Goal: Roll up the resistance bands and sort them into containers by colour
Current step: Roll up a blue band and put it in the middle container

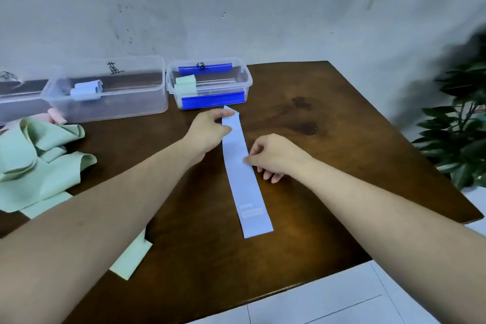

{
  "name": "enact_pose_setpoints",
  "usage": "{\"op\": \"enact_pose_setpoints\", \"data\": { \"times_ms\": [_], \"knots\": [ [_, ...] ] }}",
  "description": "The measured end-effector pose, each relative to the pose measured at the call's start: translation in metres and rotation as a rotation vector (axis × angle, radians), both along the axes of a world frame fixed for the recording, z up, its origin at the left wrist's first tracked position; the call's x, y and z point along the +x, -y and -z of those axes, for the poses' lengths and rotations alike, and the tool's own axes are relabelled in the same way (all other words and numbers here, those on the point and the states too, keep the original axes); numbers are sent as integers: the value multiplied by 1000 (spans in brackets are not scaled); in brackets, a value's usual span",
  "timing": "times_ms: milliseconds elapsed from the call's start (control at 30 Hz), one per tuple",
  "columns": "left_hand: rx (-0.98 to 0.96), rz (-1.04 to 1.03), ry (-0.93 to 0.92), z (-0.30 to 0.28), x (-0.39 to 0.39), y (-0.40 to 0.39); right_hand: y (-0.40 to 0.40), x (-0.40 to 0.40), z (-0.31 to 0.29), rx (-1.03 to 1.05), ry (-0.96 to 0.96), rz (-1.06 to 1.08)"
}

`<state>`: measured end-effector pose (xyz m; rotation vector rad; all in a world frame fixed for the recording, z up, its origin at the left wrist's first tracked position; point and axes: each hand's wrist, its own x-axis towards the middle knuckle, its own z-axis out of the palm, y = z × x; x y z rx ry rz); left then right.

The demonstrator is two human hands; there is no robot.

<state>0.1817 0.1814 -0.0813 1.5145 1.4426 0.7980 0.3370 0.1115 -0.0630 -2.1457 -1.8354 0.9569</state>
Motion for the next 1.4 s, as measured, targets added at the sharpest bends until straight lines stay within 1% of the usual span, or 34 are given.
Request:
{"op": "enact_pose_setpoints", "data": {
  "times_ms": [67, 133, 333, 400, 500, 567, 633, 700, 767, 833, 967, 1100, 1167, 1267, 1333, 1400],
  "knots": [
    [5, -2, -7, 5, 2, 4, 2, 2, 2, 12, 12, 8],
    [22, -3, -7, 8, 1, 9, 7, 6, 5, 67, 9, -21],
    [113, 21, -53, 11, -4, 45, 34, 18, 13, 233, -73, -304],
    [162, 34, -132, 10, -5, 65, 45, 22, 15, 262, -95, -377],
    [268, 49, -232, 13, -5, 96, 60, 28, 18, 380, -101, -422],
    [292, 59, -219, 16, -4, 121, 71, 33, 19, 448, -130, -455],
    [336, 74, -198, 20, -5, 146, 82, 39, 23, 448, -146, -543],
    [350, 76, -191, 23, -6, 170, 93, 42, 28, 426, -140, -639],
    [341, 77, -190, 24, -7, 191, 102, 44, 35, 450, -94, -693],
    [323, 109, -220, 24, -10, 210, 107, 45, 40, 488, -50, -712],
    [401, 180, -393, 25, -10, 234, 112, 48, 41, 570, -65, -720],
    [474, 100, -502, 26, 1, 244, 124, 52, 41, 642, -135, -714],
    [522, 51, -500, 26, 7, 251, 130, 57, 41, 648, -172, -733],
    [554, 22, -483, 30, 16, 266, 139, 67, 44, 598, -230, -733],
    [528, -10, -430, 33, 20, 273, 143, 73, 44, 560, -298, -700],
    [462, -75, -354, 33, 23, 276, 146, 76, 43, 530, -340, -660]
  ]
}}
